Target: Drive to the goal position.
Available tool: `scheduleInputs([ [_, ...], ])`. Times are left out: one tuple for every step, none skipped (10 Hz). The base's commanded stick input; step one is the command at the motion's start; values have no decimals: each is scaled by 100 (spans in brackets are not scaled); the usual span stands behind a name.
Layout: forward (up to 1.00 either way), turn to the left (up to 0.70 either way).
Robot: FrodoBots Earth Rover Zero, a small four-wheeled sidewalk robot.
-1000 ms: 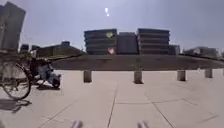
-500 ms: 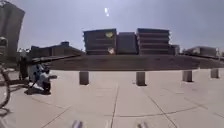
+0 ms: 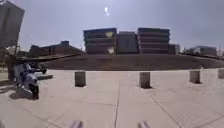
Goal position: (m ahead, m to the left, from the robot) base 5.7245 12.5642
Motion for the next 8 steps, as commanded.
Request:
scheduleInputs([
  [85,-1],
  [85,0],
  [85,0],
  [85,0],
  [85,0],
  [85,0],
  [85,0],
  [85,0],
])
